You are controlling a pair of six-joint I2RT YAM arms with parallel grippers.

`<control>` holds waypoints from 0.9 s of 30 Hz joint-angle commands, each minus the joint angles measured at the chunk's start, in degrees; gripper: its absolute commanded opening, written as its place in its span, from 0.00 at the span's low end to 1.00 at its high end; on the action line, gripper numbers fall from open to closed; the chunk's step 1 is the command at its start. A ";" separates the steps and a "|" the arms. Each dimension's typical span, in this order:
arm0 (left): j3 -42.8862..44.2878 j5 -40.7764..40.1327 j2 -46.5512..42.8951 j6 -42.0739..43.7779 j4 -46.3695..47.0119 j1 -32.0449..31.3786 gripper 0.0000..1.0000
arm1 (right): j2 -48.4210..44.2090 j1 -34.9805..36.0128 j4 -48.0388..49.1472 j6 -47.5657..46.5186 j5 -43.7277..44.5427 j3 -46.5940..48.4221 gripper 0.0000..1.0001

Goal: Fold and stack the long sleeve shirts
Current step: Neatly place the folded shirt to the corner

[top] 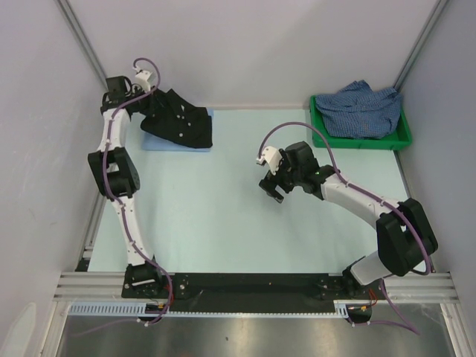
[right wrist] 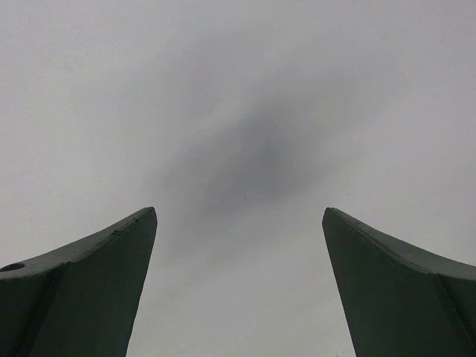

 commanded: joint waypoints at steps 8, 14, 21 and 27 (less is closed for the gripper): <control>5.01 -18.26 -0.79 -2.73 8.64 3.78 0.95 | 1.23 -1.13 0.09 1.34 0.11 5.34 1.00; 0.11 -17.23 -8.16 -6.00 3.40 6.60 0.99 | 4.57 -6.66 0.70 7.41 -1.91 9.82 1.00; -9.30 -10.01 -11.78 -5.54 -5.59 6.25 0.99 | 9.84 -11.76 -1.58 14.26 -5.95 15.80 1.00; -13.09 -10.52 -10.82 -9.42 -8.31 5.20 0.99 | 12.13 -13.44 -1.93 18.49 -8.58 18.09 1.00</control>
